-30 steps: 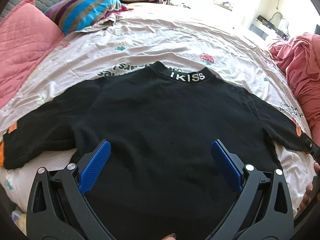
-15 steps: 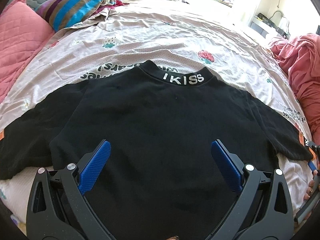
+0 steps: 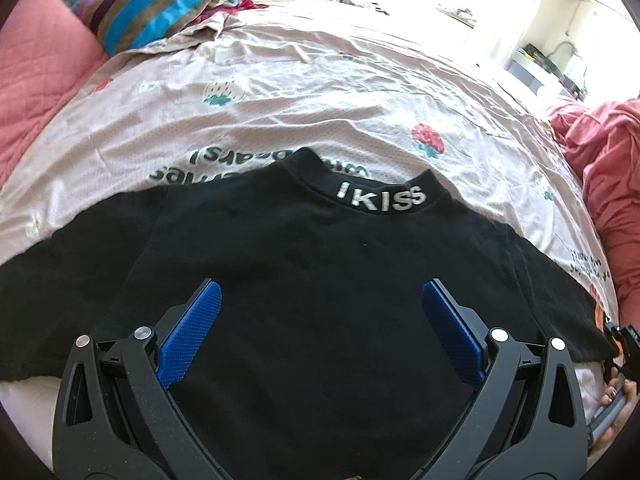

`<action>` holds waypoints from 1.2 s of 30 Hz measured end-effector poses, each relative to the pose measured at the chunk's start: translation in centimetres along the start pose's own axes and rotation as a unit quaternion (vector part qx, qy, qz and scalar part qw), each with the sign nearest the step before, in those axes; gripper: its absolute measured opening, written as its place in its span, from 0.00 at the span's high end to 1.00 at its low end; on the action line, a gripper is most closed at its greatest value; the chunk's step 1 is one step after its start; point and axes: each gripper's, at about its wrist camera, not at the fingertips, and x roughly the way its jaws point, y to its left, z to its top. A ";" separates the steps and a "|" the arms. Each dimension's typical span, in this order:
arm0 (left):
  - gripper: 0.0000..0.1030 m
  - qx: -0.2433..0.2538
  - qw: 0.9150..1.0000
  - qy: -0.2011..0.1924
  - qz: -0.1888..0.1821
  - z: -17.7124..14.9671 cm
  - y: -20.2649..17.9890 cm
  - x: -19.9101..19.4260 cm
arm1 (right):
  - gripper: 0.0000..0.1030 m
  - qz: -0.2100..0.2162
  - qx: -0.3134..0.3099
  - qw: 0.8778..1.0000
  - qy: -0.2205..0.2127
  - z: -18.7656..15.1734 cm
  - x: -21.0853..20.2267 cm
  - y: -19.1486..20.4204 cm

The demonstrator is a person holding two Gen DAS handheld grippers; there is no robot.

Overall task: Fold small clothes
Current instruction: 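Lift the sleeve with the right gripper and carry it across the shirt body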

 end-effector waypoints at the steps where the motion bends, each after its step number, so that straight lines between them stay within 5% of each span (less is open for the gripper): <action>1: 0.08 -0.005 1.000 0.002 -0.002 -0.2 0.3 0.2 | 0.75 0.010 0.003 1.000 0.002 0.2 0.2 -0.1; 2: 0.08 -0.007 1.000 0.005 -0.003 -0.5 0.4 0.4 | 0.84 0.024 0.004 1.000 0.004 0.3 0.3 -0.1; 12: 0.08 -0.029 1.000 -0.011 -0.004 -1.1 2.5 -1.6 | 0.87 0.127 -0.136 0.982 -0.040 -1.6 -4.1 9.3; 18: 0.08 -0.039 0.999 -0.024 -0.020 -0.8 3.3 -3.6 | 0.87 0.192 -0.217 0.957 -0.019 -5.2 -5.6 16.5; 25: 0.08 -0.067 0.994 -0.033 -0.085 -1.1 4.6 -4.8 | 0.87 0.242 -0.294 0.924 0.029 -10.9 -6.1 22.7; 36: 0.08 -0.120 0.987 -0.024 -0.103 -1.7 7.6 -4.6 | 0.87 0.260 -0.396 0.876 0.094 -20.0 -5.0 29.1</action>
